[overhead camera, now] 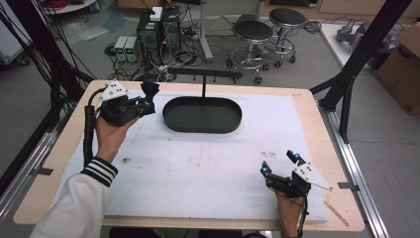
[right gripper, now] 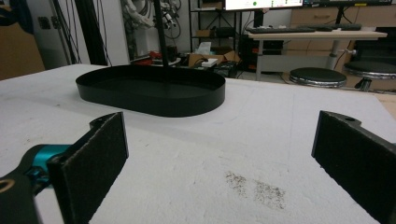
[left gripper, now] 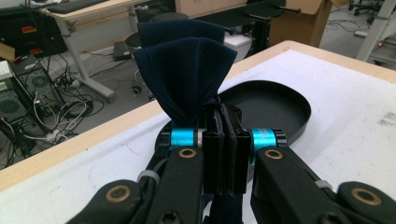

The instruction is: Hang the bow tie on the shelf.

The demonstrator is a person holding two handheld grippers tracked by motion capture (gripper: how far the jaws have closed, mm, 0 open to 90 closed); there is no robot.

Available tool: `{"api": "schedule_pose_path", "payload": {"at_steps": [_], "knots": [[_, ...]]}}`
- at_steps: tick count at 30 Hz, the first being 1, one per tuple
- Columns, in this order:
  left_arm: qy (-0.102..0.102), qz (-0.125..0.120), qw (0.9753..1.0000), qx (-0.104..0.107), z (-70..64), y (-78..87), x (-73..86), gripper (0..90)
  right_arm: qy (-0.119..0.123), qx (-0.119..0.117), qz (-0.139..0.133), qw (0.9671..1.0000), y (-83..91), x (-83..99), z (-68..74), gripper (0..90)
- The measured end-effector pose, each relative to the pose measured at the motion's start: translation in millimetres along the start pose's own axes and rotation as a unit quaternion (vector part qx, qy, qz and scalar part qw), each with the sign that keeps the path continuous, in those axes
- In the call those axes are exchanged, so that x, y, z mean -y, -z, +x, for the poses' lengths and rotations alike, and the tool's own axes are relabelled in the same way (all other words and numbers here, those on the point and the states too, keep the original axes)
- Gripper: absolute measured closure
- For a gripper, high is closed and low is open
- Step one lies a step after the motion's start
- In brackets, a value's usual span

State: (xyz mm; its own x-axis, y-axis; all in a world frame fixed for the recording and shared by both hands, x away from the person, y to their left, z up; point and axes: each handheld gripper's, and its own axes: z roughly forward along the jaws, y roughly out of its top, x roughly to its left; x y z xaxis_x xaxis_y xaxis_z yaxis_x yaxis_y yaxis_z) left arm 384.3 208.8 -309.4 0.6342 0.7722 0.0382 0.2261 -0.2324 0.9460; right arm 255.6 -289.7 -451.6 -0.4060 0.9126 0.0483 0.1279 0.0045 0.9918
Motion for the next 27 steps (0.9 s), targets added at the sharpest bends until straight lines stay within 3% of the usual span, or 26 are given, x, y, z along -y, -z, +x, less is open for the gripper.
{"api": "schedule_pose_path", "payload": {"at_steps": [5, 9, 14, 17, 21, 27], "knots": [[0.027, -0.021, 0.9993, -0.011, 4.4, -9.0, -4.1, 87.0, -0.002, 0.000, 0.000, 1.0000, 0.1, 0.1, -0.1, 2.5], [0.032, -0.029, 0.9990, -0.014, 8.5, -16.1, -7.4, 87.0, 0.000, 0.001, -0.003, 1.0000, -0.3, 0.0, -0.7, 2.5], [0.022, -0.043, 0.9988, -0.008, 10.3, -21.2, -14.8, 87.0, 0.001, 0.002, -0.003, 1.0000, -0.2, 0.0, -0.7, 2.5], [0.026, -0.052, 0.9983, 0.000, 12.1, -24.8, -18.0, 87.0, 0.000, 0.001, -0.001, 1.0000, -0.1, 0.1, -0.4, 2.5], [0.034, -0.052, 0.9981, 0.009, 14.2, -29.7, -20.2, 87.0, 0.002, 0.003, -0.004, 1.0000, 0.0, 0.1, -0.6, 2.5], [0.025, -0.050, 0.9984, 0.004, 18.5, -35.1, -29.3, 87.0, -0.003, 0.002, -0.005, 1.0000, 0.4, 0.3, -0.8, 2.5]]}}
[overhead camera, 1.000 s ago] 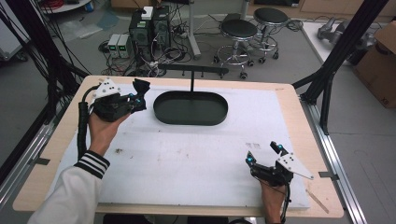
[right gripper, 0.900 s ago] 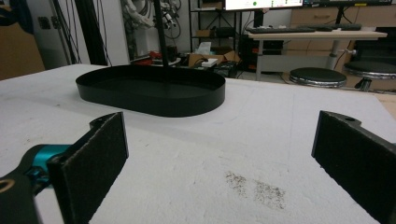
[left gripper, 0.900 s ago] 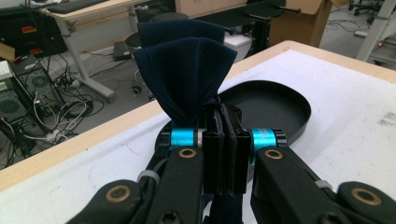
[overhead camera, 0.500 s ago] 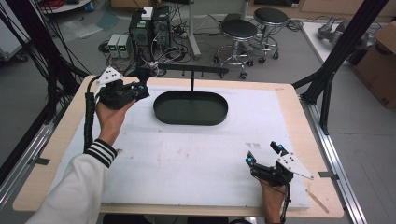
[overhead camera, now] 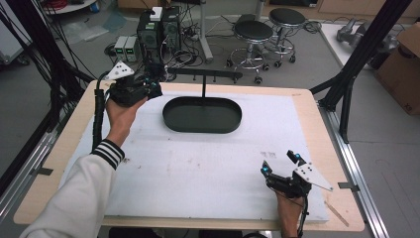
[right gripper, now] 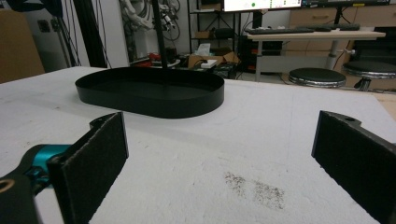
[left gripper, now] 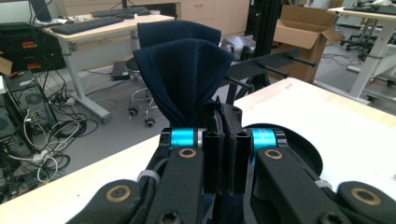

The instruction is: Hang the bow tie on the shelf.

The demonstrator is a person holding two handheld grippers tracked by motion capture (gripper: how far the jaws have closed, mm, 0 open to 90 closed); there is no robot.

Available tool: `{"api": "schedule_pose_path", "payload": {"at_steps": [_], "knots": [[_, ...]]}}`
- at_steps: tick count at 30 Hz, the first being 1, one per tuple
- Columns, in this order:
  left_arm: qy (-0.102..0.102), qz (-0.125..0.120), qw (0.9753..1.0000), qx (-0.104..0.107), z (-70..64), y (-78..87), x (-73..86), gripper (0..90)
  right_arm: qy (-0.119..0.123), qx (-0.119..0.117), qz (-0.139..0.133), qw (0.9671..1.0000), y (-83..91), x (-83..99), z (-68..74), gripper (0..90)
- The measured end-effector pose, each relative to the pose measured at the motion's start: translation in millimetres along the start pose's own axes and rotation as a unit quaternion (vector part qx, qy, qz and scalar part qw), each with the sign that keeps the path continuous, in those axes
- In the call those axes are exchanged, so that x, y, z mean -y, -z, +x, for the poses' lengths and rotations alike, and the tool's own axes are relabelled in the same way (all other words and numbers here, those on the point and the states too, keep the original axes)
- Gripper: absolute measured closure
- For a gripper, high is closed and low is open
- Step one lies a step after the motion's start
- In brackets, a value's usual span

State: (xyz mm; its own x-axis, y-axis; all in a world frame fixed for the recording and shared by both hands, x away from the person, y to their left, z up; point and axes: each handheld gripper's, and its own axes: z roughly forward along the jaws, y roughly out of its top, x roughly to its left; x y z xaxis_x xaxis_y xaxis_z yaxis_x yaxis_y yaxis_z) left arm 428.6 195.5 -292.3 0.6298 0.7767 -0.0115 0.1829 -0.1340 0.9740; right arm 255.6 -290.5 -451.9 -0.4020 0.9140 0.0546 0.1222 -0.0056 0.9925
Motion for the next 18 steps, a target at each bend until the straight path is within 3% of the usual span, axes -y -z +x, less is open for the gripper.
{"api": "schedule_pose_path", "payload": {"at_steps": [6, 8, 18], "knots": [[-0.012, 0.005, 0.9998, -0.011, 1.7, -14.1, -6.1, 87.0, -0.003, -0.001, 0.001, 1.0000, 0.2, -0.1, -0.5, 2.5], [-0.007, 0.007, 0.9999, -0.011, 2.1, -20.7, -7.5, 87.0, -0.003, -0.001, 0.001, 1.0000, 0.1, -0.1, -0.4, 2.5], [-0.018, 0.017, 0.9993, -0.027, 0.1, -49.6, -13.1, 87.0, -0.003, 0.000, -0.001, 1.0000, -0.2, -0.1, -0.9, 2.5]]}}
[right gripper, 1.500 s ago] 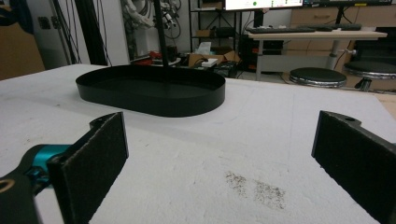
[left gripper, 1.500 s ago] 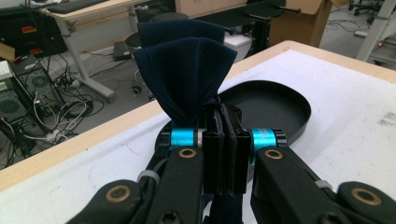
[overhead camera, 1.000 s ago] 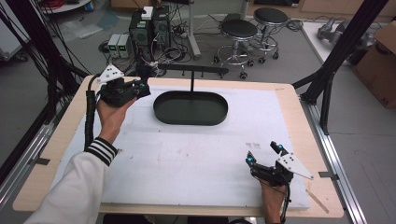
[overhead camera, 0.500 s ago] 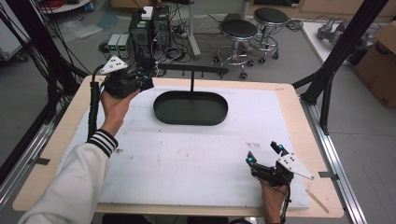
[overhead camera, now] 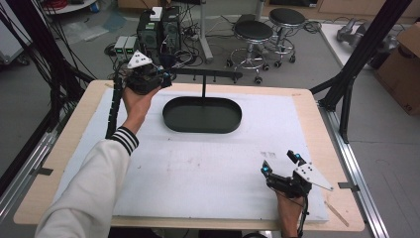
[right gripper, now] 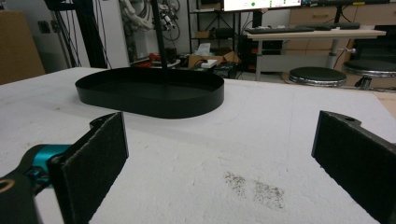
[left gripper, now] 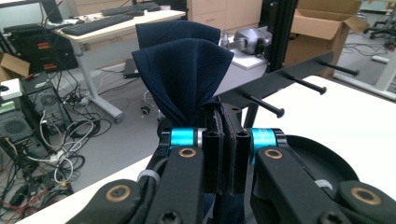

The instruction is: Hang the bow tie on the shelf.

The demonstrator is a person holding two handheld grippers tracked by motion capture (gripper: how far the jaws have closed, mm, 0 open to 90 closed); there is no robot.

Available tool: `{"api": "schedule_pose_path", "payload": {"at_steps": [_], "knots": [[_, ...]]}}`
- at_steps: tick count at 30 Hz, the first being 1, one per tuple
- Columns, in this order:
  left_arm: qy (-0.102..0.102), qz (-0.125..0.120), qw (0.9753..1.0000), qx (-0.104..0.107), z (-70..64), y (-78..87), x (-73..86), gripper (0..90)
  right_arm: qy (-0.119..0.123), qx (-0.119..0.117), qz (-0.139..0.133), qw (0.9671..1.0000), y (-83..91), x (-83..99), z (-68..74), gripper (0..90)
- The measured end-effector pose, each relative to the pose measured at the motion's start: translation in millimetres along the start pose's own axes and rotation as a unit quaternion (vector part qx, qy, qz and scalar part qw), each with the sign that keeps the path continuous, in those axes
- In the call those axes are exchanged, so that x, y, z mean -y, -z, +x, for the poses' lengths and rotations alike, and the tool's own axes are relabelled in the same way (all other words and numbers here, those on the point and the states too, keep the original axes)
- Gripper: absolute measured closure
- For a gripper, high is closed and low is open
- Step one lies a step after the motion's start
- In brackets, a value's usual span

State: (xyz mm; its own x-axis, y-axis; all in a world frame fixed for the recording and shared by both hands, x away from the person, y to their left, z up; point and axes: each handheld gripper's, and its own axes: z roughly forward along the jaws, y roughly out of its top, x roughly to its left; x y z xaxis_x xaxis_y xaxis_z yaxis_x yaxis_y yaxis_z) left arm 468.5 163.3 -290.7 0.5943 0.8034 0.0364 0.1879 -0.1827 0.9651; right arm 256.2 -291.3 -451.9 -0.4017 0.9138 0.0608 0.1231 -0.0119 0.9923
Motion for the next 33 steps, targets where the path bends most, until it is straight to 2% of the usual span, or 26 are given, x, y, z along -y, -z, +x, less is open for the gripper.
{"api": "schedule_pose_path", "payload": {"at_steps": [3, 9, 12, 17, 20, 33], "knots": [[0.008, -0.007, 0.9999, -0.003, -1.2, -4.4, -1.8, 87.1, 0.000, 0.000, 0.000, 1.0000, 0.0, 0.0, 0.0, 2.5], [0.001, -0.010, 0.9999, -0.004, -7.5, -13.5, -7.6, 87.0, -0.002, 0.000, 0.000, 1.0000, 0.0, -0.1, -0.3, 2.5], [0.009, -0.013, 0.9999, -0.001, -10.5, -18.4, -6.6, 87.0, -0.005, 0.001, 0.001, 1.0000, 0.2, 0.1, -0.3, 2.5], [0.006, -0.004, 1.0000, -0.001, -13.9, -25.7, -2.6, 87.0, -0.007, 0.000, 0.001, 1.0000, 0.3, 0.0, -0.5, 2.5], [0.016, -0.004, 0.9999, 0.000, -14.1, -29.0, -0.7, 87.0, -0.008, -0.001, 0.001, 1.0000, 0.2, 0.0, -0.9, 2.5], [0.015, 0.011, 0.9998, 0.000, -27.9, -40.1, 6.1, 87.0, -0.009, -0.002, -0.001, 1.0000, 0.3, 0.0, -1.8, 2.5]]}}
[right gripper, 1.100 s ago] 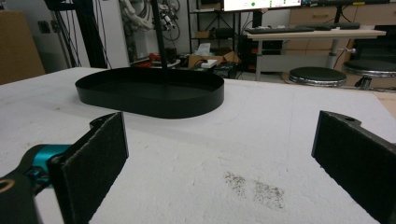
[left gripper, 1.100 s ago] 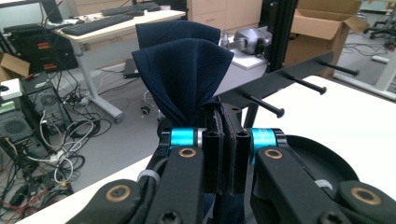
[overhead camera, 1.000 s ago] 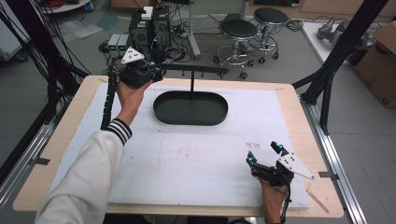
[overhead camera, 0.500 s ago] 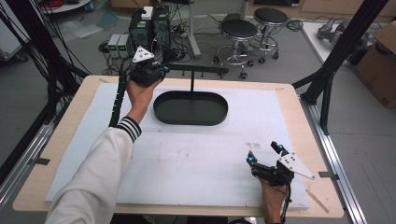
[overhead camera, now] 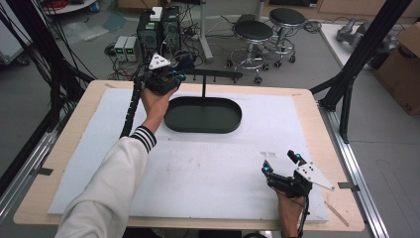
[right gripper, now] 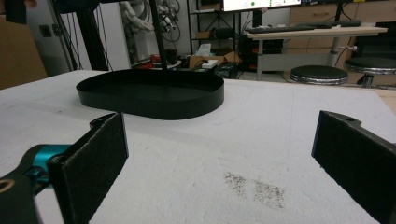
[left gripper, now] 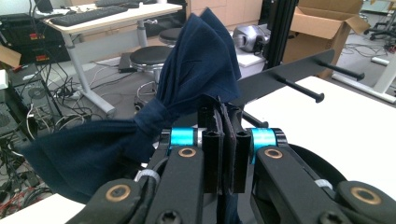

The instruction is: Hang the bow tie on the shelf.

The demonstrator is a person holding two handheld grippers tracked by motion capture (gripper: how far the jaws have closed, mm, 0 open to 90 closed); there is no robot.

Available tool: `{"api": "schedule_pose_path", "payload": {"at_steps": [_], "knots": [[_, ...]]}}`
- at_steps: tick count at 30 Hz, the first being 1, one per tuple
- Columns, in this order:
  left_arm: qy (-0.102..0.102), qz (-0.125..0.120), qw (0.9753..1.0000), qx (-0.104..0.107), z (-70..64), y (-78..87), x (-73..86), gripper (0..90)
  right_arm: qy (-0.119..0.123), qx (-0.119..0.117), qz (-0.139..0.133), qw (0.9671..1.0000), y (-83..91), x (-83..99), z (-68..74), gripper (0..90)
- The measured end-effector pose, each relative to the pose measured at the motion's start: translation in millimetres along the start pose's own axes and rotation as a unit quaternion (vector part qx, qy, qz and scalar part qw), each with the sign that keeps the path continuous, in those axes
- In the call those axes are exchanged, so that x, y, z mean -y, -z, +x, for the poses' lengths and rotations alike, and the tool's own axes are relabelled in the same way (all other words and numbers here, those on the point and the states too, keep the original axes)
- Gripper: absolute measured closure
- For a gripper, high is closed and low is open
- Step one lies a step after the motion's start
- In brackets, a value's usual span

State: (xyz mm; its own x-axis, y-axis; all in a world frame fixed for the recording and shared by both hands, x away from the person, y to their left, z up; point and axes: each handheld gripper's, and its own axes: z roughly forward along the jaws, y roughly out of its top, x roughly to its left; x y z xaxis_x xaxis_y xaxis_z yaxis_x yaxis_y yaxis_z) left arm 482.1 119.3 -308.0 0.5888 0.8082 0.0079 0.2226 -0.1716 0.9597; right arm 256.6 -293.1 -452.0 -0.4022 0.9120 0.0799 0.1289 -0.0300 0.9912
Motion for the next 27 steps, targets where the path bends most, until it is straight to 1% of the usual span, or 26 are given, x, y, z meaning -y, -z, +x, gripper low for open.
{"api": "schedule_pose_path", "payload": {"at_steps": [2, 5, 9, 12, 14, 17, 20, 23, 27], "knots": [[-0.006, 0.006, 1.0000, -0.001, -2.9, -1.9, 1.2, 87.0, -0.001, 0.000, -0.001, 1.0000, 0.1, 0.0, 0.2, 2.5], [-0.009, 0.005, 1.0000, 0.001, -7.2, -4.0, 1.7, 87.0, -0.002, 0.000, -0.001, 1.0000, 0.2, 0.0, 0.0, 2.5], [-0.013, 0.010, 0.9999, -0.002, -10.1, -5.6, 3.2, 87.0, -0.004, 0.000, -0.001, 1.0000, 0.4, 0.0, 0.1, 2.5], [0.000, 0.007, 1.0000, -0.003, -9.9, -5.9, 7.8, 87.0, -0.005, 0.000, -0.001, 1.0000, 0.5, 0.0, 0.1, 2.5], [-0.002, 0.011, 0.9999, -0.007, -10.2, -7.0, 10.9, 87.0, -0.005, -0.001, -0.001, 1.0000, 0.6, 0.0, 0.1, 2.5], [0.006, 0.007, 0.9999, -0.007, -10.0, -7.9, 13.8, 87.0, -0.005, -0.001, -0.001, 1.0000, 0.7, 0.1, 0.0, 2.5], [0.009, 0.004, 0.9999, -0.009, -10.3, -8.6, 13.9, 87.0, -0.005, -0.001, -0.001, 1.0000, 0.7, 0.1, -0.2, 2.5], [0.007, 0.008, 0.9999, -0.012, -10.3, -10.3, 15.5, 87.0, -0.006, -0.001, -0.001, 1.0000, 0.8, 0.1, -0.2, 2.5], [0.006, 0.007, 0.9999, -0.012, -12.0, -13.3, 16.8, 87.0, -0.002, -0.001, -0.003, 1.0000, 0.5, 0.1, -0.9, 2.5]]}}
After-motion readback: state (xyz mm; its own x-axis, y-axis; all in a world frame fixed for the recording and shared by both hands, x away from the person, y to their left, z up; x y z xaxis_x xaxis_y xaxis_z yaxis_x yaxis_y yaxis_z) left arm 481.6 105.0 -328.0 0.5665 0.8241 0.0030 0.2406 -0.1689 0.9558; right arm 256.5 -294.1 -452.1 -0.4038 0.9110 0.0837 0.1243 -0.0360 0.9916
